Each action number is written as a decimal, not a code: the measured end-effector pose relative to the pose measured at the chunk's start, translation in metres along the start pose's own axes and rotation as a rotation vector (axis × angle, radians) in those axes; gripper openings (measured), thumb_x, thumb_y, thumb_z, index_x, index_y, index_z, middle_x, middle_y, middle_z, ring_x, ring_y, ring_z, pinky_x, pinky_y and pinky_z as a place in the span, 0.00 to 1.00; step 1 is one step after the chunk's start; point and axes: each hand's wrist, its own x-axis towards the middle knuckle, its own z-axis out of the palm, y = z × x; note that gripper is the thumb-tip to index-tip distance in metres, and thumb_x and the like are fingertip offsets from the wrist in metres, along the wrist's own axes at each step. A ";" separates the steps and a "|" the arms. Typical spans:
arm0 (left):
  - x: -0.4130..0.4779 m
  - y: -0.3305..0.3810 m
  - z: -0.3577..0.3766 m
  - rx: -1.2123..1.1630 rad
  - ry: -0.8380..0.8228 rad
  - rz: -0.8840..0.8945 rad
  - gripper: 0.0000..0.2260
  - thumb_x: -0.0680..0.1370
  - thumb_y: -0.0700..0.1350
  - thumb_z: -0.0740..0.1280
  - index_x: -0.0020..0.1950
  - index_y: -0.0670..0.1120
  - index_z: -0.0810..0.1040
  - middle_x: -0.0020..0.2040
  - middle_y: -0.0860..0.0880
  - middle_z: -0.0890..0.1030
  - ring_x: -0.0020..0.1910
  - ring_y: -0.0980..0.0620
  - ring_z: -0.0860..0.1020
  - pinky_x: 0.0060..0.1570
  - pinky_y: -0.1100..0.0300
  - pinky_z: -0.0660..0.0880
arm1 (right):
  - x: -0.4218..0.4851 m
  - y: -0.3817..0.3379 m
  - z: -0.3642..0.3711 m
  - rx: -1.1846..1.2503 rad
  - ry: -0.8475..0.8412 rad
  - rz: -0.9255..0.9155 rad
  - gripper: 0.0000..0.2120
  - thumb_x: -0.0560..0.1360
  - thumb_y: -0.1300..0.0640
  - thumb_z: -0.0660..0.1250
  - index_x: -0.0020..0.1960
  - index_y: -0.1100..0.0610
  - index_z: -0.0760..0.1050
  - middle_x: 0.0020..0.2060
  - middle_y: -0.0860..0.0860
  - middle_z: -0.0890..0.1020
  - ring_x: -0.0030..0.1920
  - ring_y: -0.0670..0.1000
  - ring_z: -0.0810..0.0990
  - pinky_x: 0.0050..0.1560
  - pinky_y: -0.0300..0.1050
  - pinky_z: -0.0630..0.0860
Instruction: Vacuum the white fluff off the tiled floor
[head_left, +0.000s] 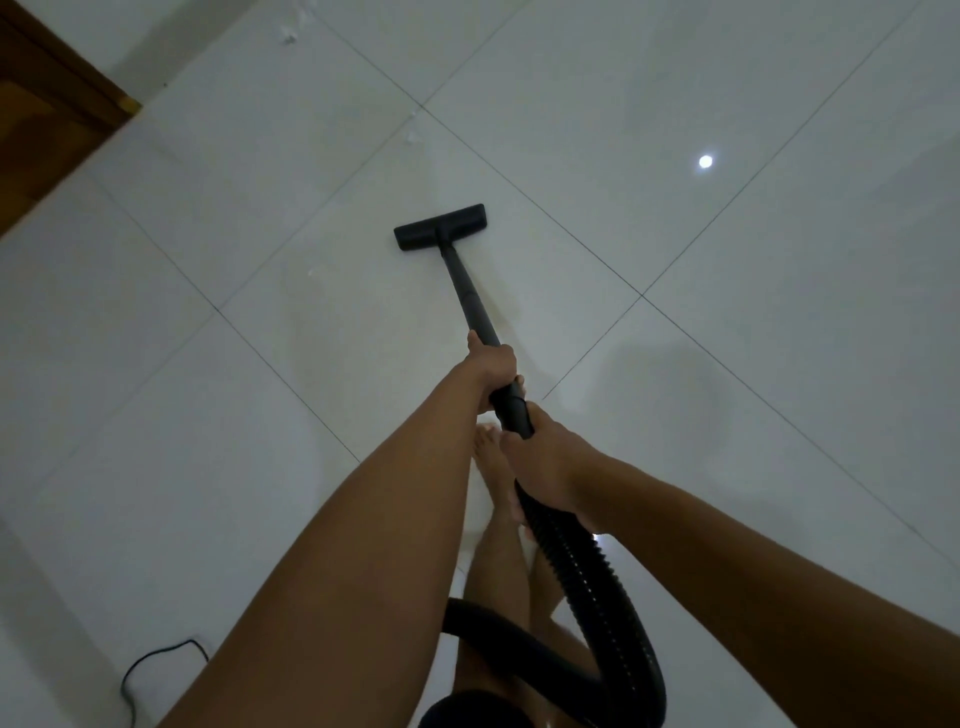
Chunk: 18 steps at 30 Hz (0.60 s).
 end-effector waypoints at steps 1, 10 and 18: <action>0.003 0.008 -0.003 -0.008 -0.004 0.001 0.33 0.85 0.43 0.55 0.81 0.62 0.39 0.41 0.45 0.76 0.32 0.53 0.74 0.28 0.60 0.77 | 0.003 -0.008 -0.001 -0.010 0.003 0.005 0.24 0.85 0.54 0.57 0.78 0.43 0.55 0.37 0.58 0.76 0.27 0.51 0.75 0.23 0.40 0.75; 0.031 0.086 -0.042 -0.006 -0.003 0.021 0.31 0.85 0.43 0.55 0.82 0.60 0.40 0.42 0.44 0.75 0.34 0.52 0.74 0.34 0.58 0.78 | 0.038 -0.093 -0.001 -0.018 0.018 0.009 0.25 0.85 0.54 0.57 0.79 0.42 0.54 0.39 0.59 0.77 0.28 0.52 0.77 0.25 0.43 0.77; 0.055 0.139 -0.069 0.022 0.009 0.019 0.31 0.85 0.43 0.55 0.82 0.60 0.42 0.41 0.44 0.75 0.33 0.52 0.75 0.39 0.57 0.79 | 0.060 -0.149 -0.001 0.021 0.016 -0.014 0.24 0.85 0.53 0.57 0.78 0.41 0.55 0.38 0.59 0.77 0.28 0.52 0.77 0.27 0.44 0.78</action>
